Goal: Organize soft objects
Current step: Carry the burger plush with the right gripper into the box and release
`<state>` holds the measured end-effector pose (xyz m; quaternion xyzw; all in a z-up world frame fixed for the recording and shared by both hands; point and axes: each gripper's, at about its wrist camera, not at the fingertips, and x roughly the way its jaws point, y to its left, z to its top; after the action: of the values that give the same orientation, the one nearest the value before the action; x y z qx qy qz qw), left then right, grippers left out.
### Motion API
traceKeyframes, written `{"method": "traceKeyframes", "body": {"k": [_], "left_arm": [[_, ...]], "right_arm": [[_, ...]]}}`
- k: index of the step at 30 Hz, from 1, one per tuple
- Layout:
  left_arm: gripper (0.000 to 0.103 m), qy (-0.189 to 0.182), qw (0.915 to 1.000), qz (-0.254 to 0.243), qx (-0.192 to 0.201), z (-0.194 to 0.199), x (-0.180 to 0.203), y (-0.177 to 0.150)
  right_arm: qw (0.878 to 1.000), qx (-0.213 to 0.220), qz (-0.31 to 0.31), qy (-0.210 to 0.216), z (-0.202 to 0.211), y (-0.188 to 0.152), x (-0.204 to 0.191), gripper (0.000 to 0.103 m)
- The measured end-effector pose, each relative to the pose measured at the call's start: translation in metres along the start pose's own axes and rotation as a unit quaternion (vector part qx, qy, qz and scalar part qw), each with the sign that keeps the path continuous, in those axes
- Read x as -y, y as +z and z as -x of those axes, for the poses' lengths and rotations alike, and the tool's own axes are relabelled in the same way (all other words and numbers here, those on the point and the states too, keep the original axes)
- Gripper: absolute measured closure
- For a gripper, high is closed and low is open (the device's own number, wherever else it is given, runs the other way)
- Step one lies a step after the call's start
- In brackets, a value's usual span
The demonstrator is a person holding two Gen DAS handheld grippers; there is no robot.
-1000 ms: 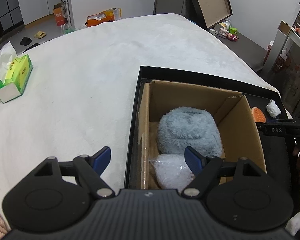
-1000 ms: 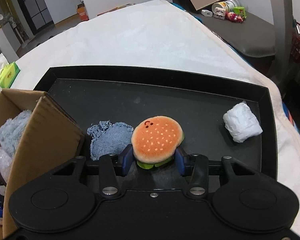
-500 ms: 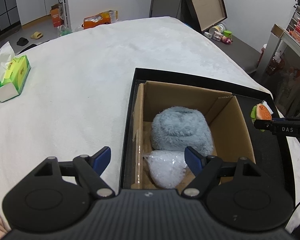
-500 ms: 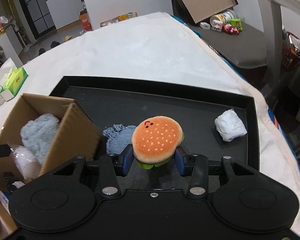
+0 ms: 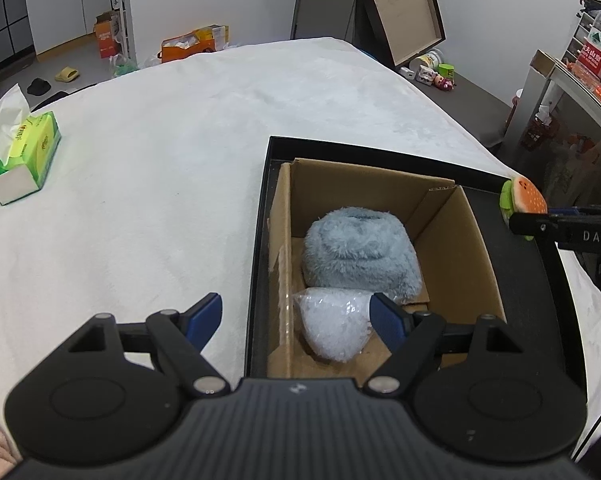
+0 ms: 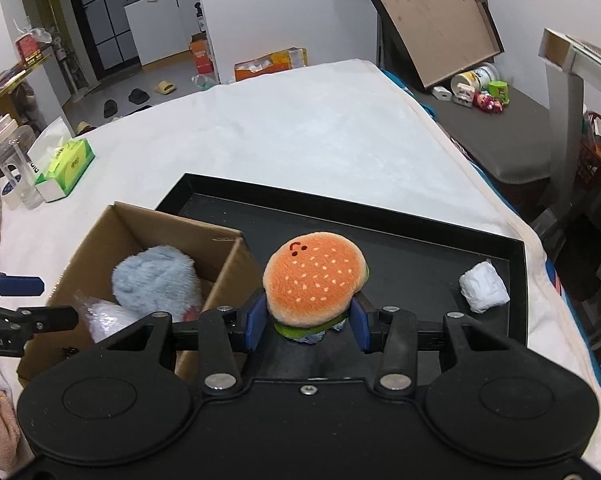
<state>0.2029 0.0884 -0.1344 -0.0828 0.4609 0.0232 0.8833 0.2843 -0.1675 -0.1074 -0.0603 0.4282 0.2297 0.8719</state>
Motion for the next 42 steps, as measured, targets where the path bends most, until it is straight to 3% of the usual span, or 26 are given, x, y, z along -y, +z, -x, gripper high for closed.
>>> {"method": "traceKeyframes", "body": {"k": [19,23,30,42], "left_arm": [[0.028,-0.018,0.9997,0.000,-0.016,0.002,-0.019,-0.024],[0.039,-0.024,0.9996,-0.001,-0.016,0.003,-0.022,-0.029],[0.070,-0.043,0.9989,0.001,-0.018,0.004,-0.026,-0.034],[0.085,-0.053,0.9985,-0.005,-0.016,0.005,-0.026,-0.038]], "right_arm": [[0.999,0.007,0.045,0.020,0.011,0.000,-0.060,0.060],[0.998,0.005,0.054,0.027,0.012,-0.002,-0.073,0.060],[0.997,-0.005,0.067,0.040,0.010,-0.008,-0.094,0.059],[0.995,-0.029,0.074,0.067,0.006,-0.022,-0.119,0.059]]}}
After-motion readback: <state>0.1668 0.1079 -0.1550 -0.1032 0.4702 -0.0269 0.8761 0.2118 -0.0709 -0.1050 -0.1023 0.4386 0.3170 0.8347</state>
